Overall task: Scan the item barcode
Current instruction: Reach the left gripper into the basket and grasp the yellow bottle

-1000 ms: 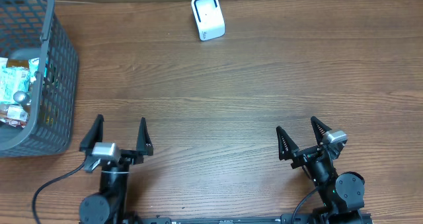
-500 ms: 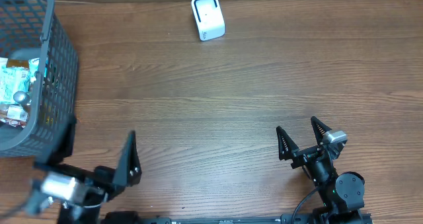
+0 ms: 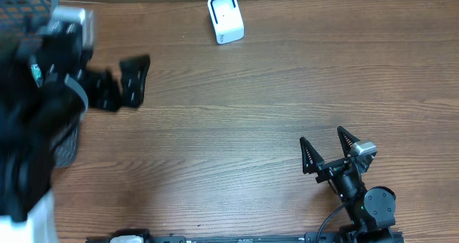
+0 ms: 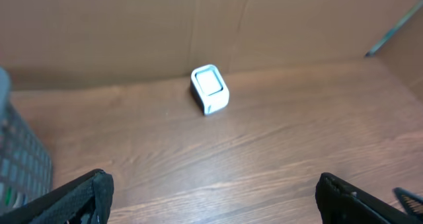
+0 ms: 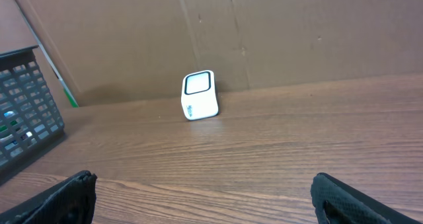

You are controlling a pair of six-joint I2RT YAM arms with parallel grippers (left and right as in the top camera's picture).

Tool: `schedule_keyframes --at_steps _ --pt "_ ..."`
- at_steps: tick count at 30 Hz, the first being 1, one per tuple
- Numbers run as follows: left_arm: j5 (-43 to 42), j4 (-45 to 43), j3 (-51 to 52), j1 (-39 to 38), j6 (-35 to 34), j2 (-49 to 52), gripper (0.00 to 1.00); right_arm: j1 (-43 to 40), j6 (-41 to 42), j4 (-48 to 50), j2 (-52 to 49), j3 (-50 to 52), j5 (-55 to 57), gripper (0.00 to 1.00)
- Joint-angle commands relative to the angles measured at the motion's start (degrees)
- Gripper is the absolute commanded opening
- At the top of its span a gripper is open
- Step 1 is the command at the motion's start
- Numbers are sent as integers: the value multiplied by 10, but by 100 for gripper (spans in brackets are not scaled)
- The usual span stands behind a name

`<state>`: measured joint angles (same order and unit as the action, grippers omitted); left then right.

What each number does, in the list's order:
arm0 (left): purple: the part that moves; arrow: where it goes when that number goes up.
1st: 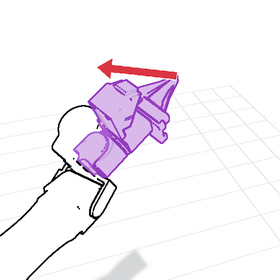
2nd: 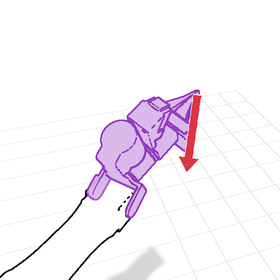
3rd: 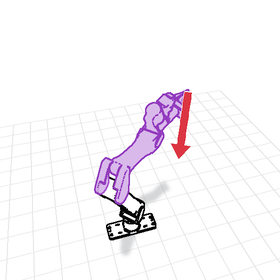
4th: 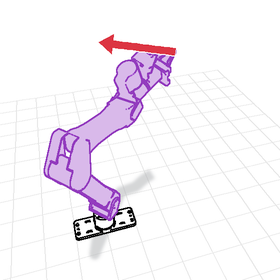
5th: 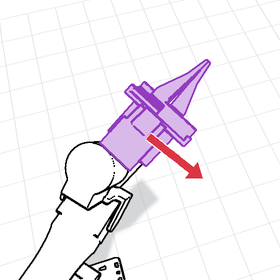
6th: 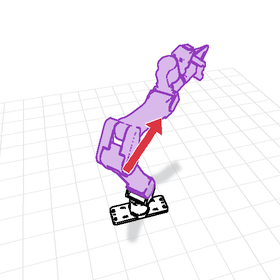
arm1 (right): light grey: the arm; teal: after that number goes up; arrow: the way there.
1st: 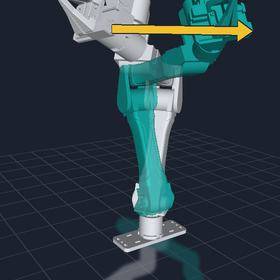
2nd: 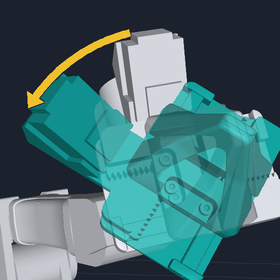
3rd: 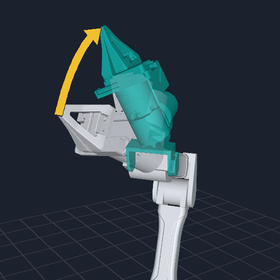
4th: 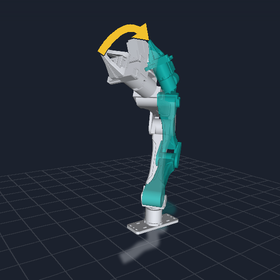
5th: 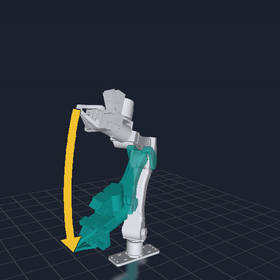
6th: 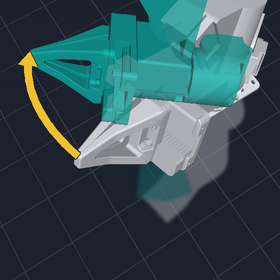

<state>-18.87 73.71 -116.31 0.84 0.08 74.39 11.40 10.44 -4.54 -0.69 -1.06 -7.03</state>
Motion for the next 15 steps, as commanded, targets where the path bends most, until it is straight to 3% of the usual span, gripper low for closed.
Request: schedule_keyframes --at_steps 1,4,10,15 --pt "40 17 -22 -1 38 62 100 5 -4 3 3 6 5 100" --pt "127 9 -22 4 -23 102 100 5 -4 3 3 6 5 100" --pt "300 -53 -22 72 -47 116 100 5 -4 3 3 6 5 100" --pt "317 -34 -20 166 -71 125 100 5 -4 3 3 6 5 100"
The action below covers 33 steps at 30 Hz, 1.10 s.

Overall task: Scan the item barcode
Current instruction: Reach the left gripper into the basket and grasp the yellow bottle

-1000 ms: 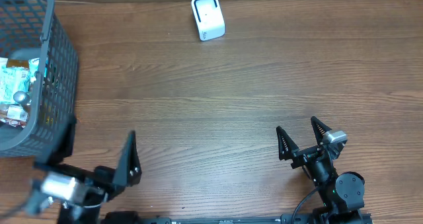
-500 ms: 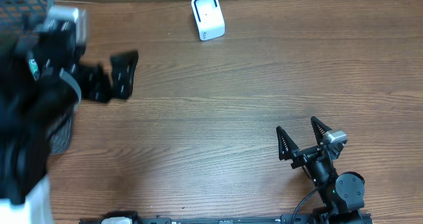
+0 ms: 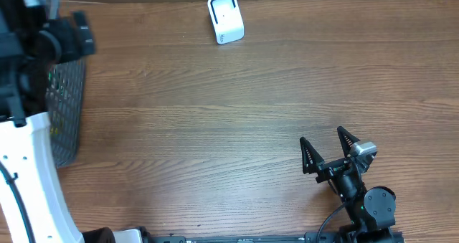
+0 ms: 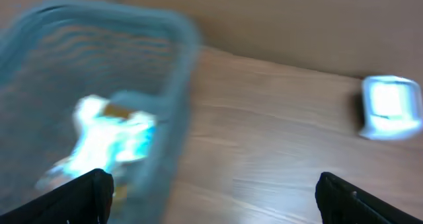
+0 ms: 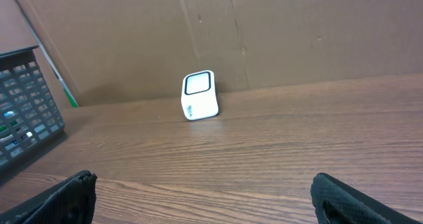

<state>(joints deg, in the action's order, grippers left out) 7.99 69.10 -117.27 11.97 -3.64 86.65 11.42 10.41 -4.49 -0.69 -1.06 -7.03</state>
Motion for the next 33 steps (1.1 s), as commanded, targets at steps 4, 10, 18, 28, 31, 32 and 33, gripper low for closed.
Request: schedule_keyframes --at_steps 4,10,18,28,31,32,33 --pt "-15 24 8 153 -39 11 100 5 -4 3 3 6 5 100" --pt "-61 34 63 262 -41 64 99 5 -4 3 3 6 5 100" --pt "-62 46 132 285 -24 157 100 5 -4 3 3 6 5 100" --pt "-91 29 133 285 15 229 100 5 -4 3 3 6 5 100" --pt "-92 29 133 285 15 252 94 5 -4 3 3 6 5 100" --pt "-95 29 133 285 15 259 91 5 -4 3 3 6 5 100" --pt "-97 29 133 285 15 267 89 5 -4 3 3 6 5 100"
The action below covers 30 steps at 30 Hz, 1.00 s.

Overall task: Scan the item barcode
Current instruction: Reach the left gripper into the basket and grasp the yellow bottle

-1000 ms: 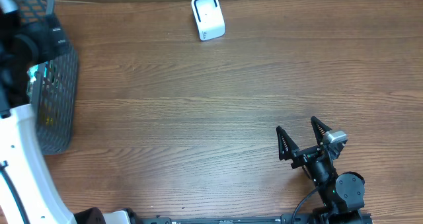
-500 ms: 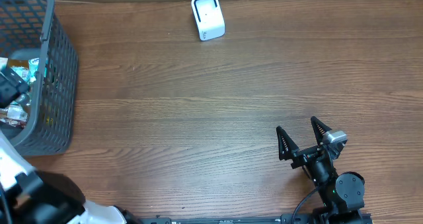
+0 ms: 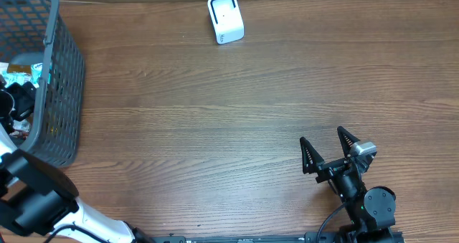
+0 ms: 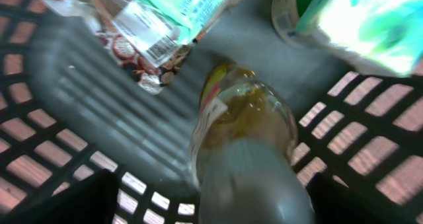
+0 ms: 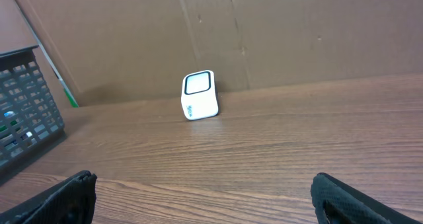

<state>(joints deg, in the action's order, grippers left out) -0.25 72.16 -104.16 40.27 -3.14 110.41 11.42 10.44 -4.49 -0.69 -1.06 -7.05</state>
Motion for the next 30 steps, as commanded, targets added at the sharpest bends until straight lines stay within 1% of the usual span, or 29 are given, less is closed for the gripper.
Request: schedule_keyframes --at_steps 1,2,3,4,5,6,7,9,11,15,17,19,21,22,23,27,30 --pt "-21 -2 2 2 10 40 85 5 -4 3 3 6 5 100" --pt "-24 -3 2 2 10 45 85 5 -4 3 3 6 5 100" --pt "-25 -5 2 2 10 47 82 5 -4 3 3 6 5 100" --pt "-26 -9 2 2 10 50 76 5 -4 3 3 6 5 100" --pt "-25 -14 2 2 10 50 66 5 -4 3 3 6 5 100" --pt "-25 -18 2 2 10 50 59 5 -4 3 3 6 5 100" --pt "-26 -22 1 2 10 50 48 5 -4 3 3 6 5 100" --pt "-26 -28 -3 2 10 50 45 5 -4 3 3 6 5 100" --pt "-32 -27 -10 2 10 50 45 5 -4 3 3 6 5 100" --pt "-53 4 -72 2 10 50 39 5 -4 3 3 6 5 100" --pt "-57 27 -116 2 3 50 39 5 -4 3 3 6 5 100" --pt "-58 52 -173 2 1 49 39 5 -4 3 3 6 5 100" --pt "-63 79 -246 2 -21 49 40 5 -4 3 3 6 5 100" --pt "-76 90 -278 2 -27 49 40 5 -4 3 3 6 5 100" --pt "-100 105 -341 2 -37 49 40 5 -4 3 3 6 5 100" --pt "-132 125 -467 -7 -68 41 38 5 -4 3 3 6 5 100" --pt "-150 132 -517 -23 -95 28 38 5 -4 3 3 6 5 100"
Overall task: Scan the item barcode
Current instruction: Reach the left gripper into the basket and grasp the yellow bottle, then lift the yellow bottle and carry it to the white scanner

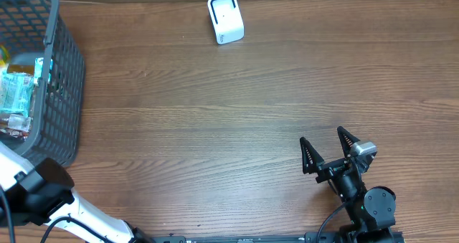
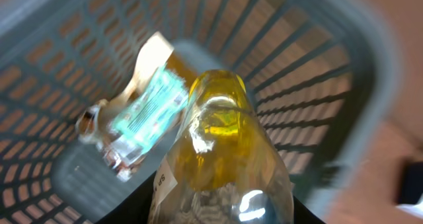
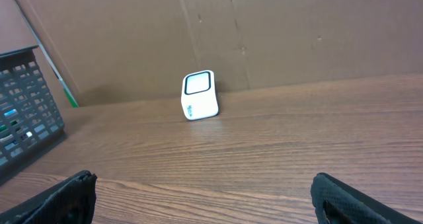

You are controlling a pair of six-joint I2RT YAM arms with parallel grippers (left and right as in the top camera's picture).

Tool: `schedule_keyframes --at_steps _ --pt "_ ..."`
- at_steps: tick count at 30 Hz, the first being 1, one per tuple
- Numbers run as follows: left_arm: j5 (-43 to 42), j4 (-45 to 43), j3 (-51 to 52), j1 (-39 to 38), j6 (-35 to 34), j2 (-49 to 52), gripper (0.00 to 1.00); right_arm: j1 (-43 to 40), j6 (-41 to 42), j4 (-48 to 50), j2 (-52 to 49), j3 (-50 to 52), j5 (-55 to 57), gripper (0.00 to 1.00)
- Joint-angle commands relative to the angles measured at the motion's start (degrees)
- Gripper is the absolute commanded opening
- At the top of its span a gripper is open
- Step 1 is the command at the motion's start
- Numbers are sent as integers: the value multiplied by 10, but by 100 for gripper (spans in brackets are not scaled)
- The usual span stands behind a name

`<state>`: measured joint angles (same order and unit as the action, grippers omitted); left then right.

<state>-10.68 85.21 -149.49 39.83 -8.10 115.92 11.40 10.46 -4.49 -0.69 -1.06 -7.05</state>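
Note:
A clear bottle of yellow liquid (image 2: 218, 138) with a white label fills the left wrist view. My left gripper (image 2: 221, 207) is shut on it, its dark fingers showing at both lower sides, and it hangs above the grey basket (image 2: 344, 72). The white barcode scanner (image 1: 225, 18) stands at the table's far edge, also seen in the right wrist view (image 3: 199, 95). My right gripper (image 1: 329, 151) rests open near the front right, nothing between its fingers (image 3: 63, 197). In the overhead view the left gripper itself is off the left edge.
The grey mesh basket (image 1: 64, 78) stands at the far left with a green-and-white packet (image 1: 18, 92) and other wrapped goods inside. A cardboard wall (image 3: 297, 32) backs the table behind the scanner. Part of the left arm (image 1: 36, 193) crosses the front left corner.
My left gripper was low inside the basket with the bottle just in front of it. Now it is shut on the bottle and higher, looking down on the basket. The right arm has not moved.
My left gripper was open over the table, facing the scanner. Then it was over by the basket, still open. Then it was down among the goods at the bottle. Now it holds the bottle above the basket. The right gripper stayed open and still throughout.

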Motion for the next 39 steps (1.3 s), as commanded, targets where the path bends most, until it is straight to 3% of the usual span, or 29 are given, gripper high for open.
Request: schedule_keyframes --at_steps 1,17,23,24,32,39 --pt "-50 3 -72 -26 -51 -32 38 5 -4 3 3 6 5 100" --pt "-57 61 -85 -264 -45 -87 33 5 -4 3 3 6 5 100" --pt "-5 116 -84 -387 -51 -78 32 5 -4 3 3 6 5 100" --pt "5 116 -83 -405 -54 -76 27 5 -4 3 3 6 5 100" --pt "83 111 6 -552 -78 -75 28 5 -4 3 3 6 5 100" --pt "96 64 144 -634 -111 -75 29 5 -4 3 3 6 5 100"
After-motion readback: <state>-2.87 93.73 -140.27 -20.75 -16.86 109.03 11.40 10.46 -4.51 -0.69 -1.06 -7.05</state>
